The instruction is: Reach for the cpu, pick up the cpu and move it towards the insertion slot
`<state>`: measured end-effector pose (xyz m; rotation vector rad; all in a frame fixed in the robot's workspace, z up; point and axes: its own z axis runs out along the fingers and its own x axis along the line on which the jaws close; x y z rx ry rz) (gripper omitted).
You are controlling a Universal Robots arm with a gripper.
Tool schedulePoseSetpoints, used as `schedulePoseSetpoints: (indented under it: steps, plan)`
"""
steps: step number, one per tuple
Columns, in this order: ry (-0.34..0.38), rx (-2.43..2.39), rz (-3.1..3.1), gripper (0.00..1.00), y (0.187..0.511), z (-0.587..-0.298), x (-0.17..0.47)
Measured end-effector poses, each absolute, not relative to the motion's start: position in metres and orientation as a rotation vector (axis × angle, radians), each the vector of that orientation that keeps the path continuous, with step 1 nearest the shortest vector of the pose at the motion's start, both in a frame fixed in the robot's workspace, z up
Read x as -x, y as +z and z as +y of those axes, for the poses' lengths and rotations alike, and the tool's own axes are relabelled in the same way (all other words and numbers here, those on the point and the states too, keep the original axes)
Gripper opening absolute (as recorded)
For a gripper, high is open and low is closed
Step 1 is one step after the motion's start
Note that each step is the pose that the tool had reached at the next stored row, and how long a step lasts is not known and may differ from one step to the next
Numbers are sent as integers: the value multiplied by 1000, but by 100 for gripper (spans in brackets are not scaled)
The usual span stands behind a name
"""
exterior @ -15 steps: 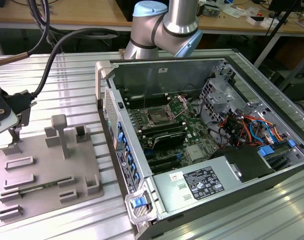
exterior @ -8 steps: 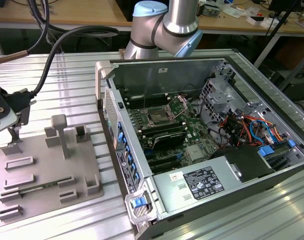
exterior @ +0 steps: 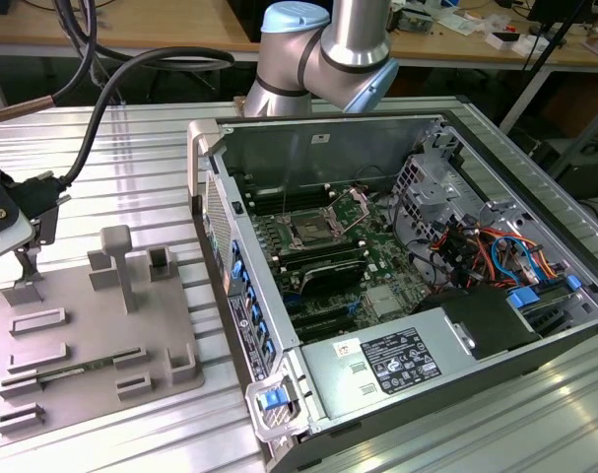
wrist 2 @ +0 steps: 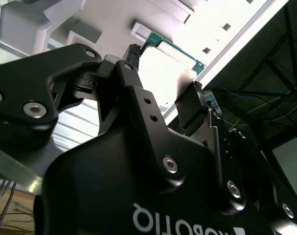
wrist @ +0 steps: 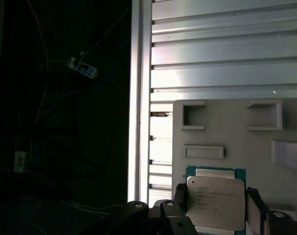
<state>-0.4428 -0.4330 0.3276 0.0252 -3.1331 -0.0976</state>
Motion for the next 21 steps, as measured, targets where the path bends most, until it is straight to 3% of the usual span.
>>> schedulePoseSetpoints:
  steps: [21]
  plan:
    - [-104,-25,-3133,55,337,-433,443]
